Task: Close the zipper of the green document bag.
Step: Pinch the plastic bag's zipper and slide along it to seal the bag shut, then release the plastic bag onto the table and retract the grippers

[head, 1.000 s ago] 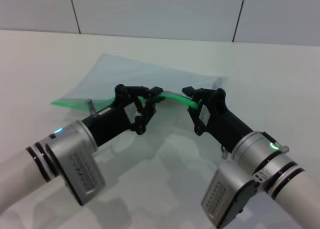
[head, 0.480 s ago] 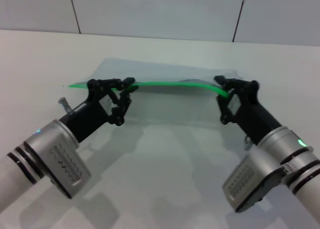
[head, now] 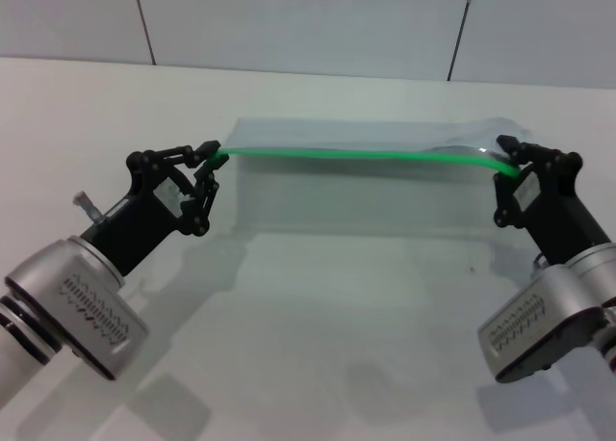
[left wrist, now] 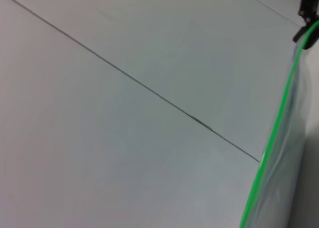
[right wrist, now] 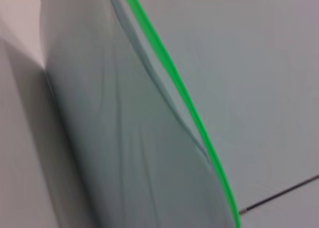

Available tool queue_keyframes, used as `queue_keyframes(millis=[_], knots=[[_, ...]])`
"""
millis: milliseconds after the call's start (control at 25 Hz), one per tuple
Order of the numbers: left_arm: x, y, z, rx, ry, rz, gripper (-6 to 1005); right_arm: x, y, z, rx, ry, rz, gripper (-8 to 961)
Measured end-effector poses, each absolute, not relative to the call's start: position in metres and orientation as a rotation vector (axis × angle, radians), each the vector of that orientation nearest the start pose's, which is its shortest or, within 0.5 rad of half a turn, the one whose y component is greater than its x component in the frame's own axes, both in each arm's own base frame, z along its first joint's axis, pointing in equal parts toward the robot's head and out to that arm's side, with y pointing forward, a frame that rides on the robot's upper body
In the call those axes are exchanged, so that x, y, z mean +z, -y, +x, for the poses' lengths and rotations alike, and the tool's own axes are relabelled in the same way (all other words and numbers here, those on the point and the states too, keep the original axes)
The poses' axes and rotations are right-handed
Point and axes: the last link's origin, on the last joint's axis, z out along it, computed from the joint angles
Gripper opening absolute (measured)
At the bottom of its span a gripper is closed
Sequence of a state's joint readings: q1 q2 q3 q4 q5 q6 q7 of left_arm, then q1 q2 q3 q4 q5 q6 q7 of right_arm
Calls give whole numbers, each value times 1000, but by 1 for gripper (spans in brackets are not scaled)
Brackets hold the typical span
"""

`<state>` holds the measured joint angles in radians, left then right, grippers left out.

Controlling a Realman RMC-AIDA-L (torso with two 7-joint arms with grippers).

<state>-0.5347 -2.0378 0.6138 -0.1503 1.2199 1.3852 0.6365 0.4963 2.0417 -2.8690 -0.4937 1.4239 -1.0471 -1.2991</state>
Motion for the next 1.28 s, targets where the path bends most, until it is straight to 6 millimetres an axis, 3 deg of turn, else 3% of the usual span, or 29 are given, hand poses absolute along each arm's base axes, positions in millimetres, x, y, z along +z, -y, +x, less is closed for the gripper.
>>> queue_keyframes(millis=[440,560,760,1120,1280], knots=[[-27,-309,-272,-577,-377,-1829,197,-51,-330,272,-34,312,-1582,64],[-24,-311,-269,-648,-323,-1832,205,-46,-327,271,28,267,-1551,281],[-16,-312,-269,-697,-254,-1790,397,-33,-315,266,225,187,-1476,516],[3,-309,-271,-875,-82,-1695,692,-22,-307,257,663,-58,-1460,712],[14,-310,-275,-977,11,-1691,692,-20,-307,253,781,-129,-1449,781]])
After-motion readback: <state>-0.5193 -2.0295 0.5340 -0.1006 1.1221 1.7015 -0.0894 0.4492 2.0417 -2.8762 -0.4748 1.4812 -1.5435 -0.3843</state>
